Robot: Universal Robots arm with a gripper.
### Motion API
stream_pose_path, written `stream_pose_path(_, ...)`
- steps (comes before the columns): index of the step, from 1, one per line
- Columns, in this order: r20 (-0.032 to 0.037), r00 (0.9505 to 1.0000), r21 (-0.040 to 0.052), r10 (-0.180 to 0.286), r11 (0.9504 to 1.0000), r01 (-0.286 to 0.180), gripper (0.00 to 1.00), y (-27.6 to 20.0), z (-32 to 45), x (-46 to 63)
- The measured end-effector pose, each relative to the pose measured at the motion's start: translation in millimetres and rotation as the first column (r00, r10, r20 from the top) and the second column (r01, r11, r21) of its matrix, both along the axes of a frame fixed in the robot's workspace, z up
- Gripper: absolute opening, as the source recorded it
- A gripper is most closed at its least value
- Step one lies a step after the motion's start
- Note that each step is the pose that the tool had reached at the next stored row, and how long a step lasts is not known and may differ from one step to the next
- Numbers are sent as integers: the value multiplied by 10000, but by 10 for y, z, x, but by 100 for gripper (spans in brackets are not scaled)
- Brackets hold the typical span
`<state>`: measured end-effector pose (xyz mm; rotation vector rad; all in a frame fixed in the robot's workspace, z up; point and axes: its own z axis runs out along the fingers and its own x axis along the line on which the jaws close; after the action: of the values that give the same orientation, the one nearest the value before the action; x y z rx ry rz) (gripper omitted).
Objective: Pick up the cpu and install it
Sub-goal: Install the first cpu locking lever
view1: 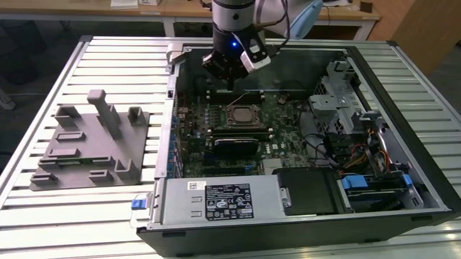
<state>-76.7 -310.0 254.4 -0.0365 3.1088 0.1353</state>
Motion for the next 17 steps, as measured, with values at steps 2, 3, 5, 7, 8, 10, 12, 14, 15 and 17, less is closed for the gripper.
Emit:
stream_pose_path(2, 3, 10000, 46, -1, 10000, 1, 11, -2, -9, 8)
stream_pose_path(3, 2, 10000, 44, -2, 10000, 2, 11, -2, -12, 10)
stream_pose_path(5, 1, 10000, 33, -2, 10000, 2, 11, -2, -19, 24)
stream_pose_path(7, 1, 10000, 11, -2, 10000, 2, 11, -2, -29, 43)
stream_pose_path(8, 3, 10000, -7, -2, 10000, 2, 11, -2, -35, 57)
stream_pose_path(10, 1, 10000, -62, -1, 10000, 1, 11, -2, -44, 76)
stream_pose_path(12, 2, 10000, -125, -2, 9999, 2, 11, 0, -56, 91)
stream_pose_path(14, 0, 10000, -224, -3, 9997, 3, 11, 2, -64, 105)
stream_pose_path(15, 2, 10000, -245, -2, 9997, 2, 11, 3, -70, 111)
stream_pose_path(17, 2, 10000, -245, -2, 9997, 2, 11, 3, -80, 123)
